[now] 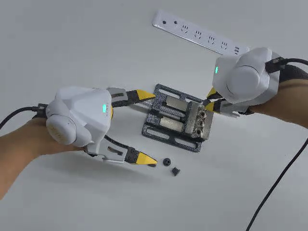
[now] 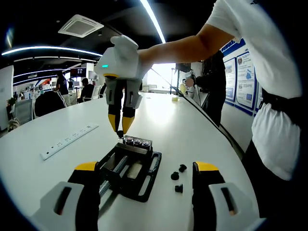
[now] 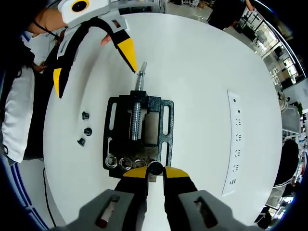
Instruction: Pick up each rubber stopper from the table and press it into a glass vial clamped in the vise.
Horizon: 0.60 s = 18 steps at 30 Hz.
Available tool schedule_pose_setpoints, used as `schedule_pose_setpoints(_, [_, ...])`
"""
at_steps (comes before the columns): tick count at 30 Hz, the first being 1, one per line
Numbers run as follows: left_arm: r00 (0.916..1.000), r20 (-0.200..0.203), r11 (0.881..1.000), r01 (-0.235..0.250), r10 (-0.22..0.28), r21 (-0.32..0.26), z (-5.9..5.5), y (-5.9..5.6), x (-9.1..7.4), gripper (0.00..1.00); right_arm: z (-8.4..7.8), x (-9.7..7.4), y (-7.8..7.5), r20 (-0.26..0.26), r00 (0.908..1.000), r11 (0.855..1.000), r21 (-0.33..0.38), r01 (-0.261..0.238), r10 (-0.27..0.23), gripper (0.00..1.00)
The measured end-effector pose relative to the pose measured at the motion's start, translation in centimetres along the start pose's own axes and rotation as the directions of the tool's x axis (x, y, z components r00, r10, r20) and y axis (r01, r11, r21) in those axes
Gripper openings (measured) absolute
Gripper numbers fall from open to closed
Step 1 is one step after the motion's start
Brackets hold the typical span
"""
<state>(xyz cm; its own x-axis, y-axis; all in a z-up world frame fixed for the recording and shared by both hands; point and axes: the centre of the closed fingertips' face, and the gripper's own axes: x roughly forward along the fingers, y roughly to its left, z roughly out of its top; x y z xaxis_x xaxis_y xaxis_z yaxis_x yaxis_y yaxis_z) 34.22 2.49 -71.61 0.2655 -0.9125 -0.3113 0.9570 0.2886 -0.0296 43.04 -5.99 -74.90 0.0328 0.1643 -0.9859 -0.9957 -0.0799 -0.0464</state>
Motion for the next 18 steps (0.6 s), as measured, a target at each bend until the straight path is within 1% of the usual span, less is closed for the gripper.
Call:
schedule_pose_setpoints(2, [1.0000, 0.001, 1.000, 0.001, -0.001, -0.001, -0.01, -0.03, 0.02, 0.77, -0.03, 0.02, 0.13, -0.001, 1.0000, 1.000, 0.005, -0.007, 0.007, 0.11])
schedule_pose_setpoints(12, [1.0000, 0.002, 1.000, 0.006, -0.006, -0.001, 0.06, -0.17, 0.15, 0.77, -0.26, -0.02, 0.08, 0.004, 1.0000, 1.000, 0.019, -0.004, 0.003, 0.11])
schedule_pose_setpoints(18, [1.0000, 0.000, 1.000, 0.006, -0.006, -0.001, 0.05, -0.17, 0.12, 0.77, -0.09, 0.13, 0.04, 0.009, 0.9999, 1.000, 0.022, -0.006, 0.005, 0.11])
